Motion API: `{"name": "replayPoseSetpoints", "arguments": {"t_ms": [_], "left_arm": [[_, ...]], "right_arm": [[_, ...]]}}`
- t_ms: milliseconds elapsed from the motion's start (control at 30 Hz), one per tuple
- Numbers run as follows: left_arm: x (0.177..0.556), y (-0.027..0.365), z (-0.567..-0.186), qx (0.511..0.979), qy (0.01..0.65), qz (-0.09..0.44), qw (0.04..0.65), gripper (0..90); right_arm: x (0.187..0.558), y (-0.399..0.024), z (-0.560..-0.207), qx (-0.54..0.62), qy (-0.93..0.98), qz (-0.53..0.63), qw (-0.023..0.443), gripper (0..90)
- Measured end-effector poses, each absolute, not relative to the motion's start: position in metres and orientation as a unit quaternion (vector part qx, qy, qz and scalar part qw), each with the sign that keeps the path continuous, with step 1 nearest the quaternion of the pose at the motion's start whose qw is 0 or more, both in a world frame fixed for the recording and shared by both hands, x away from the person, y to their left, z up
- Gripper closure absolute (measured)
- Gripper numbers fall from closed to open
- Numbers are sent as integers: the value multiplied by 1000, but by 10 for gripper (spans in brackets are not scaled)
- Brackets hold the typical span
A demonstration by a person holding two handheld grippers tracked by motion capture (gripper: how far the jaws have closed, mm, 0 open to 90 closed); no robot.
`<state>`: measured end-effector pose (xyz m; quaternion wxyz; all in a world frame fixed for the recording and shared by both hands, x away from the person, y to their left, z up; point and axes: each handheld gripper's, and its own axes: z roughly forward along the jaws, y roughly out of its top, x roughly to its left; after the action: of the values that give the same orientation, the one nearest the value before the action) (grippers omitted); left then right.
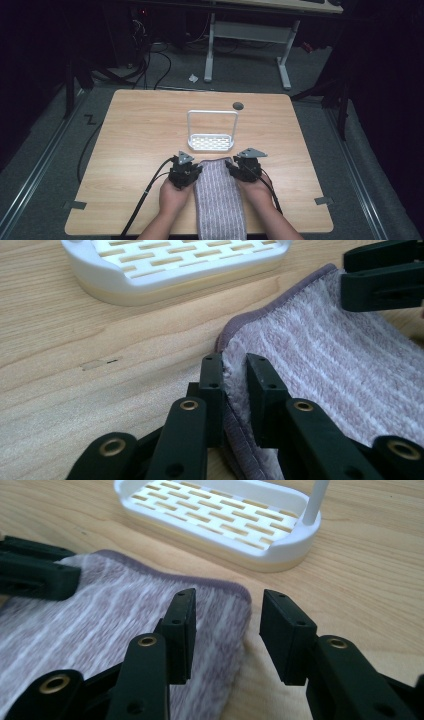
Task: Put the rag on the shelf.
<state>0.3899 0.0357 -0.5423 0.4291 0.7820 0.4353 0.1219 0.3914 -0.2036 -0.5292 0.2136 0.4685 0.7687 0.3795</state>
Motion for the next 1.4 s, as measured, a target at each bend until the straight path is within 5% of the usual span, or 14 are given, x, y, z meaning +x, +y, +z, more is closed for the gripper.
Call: {"name": "replayPoseSetpoints", "arguments": {"t_ms": [167, 367, 567, 900, 1400], "left_arm": [[390, 35, -542, 781, 437, 125, 428, 784], [388, 34, -542, 784, 435, 130, 424, 797], [374, 39, -541, 781, 417, 124, 449, 794], [336, 37, -522, 746, 378, 219, 502, 797], [311, 35, -499, 717, 358, 254, 541, 797]], "right_arm": [[395, -198, -537, 481, 772, 357, 211, 632], [389, -192, -539, 487, 765, 369, 206, 827], [366, -189, -531, 460, 766, 383, 234, 838], [322, -195, -515, 422, 727, 457, 290, 839], [305, -197, -495, 390, 699, 503, 326, 840]]}}
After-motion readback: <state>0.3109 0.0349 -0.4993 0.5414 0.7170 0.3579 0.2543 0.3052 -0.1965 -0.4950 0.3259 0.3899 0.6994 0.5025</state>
